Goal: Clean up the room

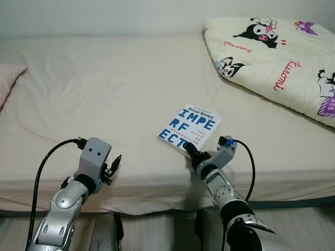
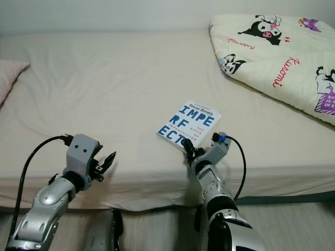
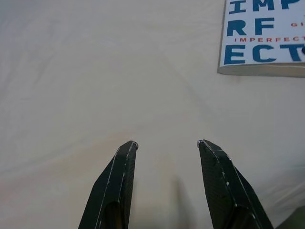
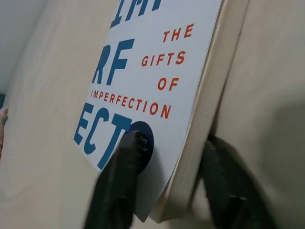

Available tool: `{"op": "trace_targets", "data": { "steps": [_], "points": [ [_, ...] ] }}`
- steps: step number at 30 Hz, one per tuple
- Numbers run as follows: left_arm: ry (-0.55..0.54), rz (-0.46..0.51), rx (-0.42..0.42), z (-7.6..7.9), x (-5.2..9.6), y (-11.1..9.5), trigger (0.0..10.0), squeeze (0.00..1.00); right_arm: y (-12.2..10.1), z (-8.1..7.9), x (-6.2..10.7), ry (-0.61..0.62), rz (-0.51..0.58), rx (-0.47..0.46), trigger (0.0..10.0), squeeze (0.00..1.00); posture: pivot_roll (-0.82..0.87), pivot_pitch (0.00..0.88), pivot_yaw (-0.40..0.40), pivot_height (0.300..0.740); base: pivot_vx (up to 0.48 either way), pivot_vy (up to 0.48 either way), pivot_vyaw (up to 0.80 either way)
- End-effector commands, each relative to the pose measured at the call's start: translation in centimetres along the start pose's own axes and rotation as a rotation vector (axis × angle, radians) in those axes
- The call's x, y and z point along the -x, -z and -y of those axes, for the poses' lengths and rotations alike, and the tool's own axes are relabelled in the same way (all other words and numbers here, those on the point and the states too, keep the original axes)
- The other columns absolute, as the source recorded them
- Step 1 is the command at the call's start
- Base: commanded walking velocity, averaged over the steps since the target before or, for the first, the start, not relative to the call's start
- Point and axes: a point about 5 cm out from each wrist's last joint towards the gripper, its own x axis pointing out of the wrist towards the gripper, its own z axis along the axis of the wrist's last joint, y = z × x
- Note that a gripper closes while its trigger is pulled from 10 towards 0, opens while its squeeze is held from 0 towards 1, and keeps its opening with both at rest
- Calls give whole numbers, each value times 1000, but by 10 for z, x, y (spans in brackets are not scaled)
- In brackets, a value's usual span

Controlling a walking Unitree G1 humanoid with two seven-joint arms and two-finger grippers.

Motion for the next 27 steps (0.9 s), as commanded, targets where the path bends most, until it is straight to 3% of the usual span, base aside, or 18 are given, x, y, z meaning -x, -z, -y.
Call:
{"op": "trace_targets", "data": {
  "steps": [1, 11, 15, 17, 21, 24, 26, 27],
  "points": [
    [-8, 9, 0, 3, 2, 0, 10000, 0, 12, 8, 5, 31, -26, -42, 0, 0, 140, 226, -11, 561, 0, 0, 0],
    [-25, 22, 3, 4, 0, -1, 10000, 0, 7, 5, 3, 12, -3, -16, 0, 0, 135, 208, -17, 561, 0, 0, 0],
    [-71, -11, 22, 2, -1, 4, 10000, 0, 4, -6, 2, -72, -18, 82, 0, 0, 112, 169, -27, 561, 0, 0, 0],
    [-71, -11, 22, 2, -1, 4, 10000, 0, 4, -6, 2, -72, -18, 82, 0, 0, 112, 169, -27, 561, 0, 0, 0],
    [-171, -110, 191, -2, -4, 23, 10000, 0, 1, -34, 15, -378, -104, 169, 0, 0, 77, 106, -34, 561, 0, 0, 0],
    [-205, -110, 265, -3, -6, 26, 10000, 0, -9, -37, 28, -464, -105, 208, 0, 0, 63, 80, -36, 561, 0, 0, 0],
    [-205, -110, 265, -3, -6, 26, 10000, 0, -9, -37, 28, -464, -105, 208, 0, 0, 63, 80, -36, 561, 0, 0, 0],
    [-254, -98, 314, -6, -7, 28, 10000, 0, -19, -30, 36, -424, -79, 335, 10000, 0, 43, 55, -35, 561, 0, 0, 0]
  ]
}}
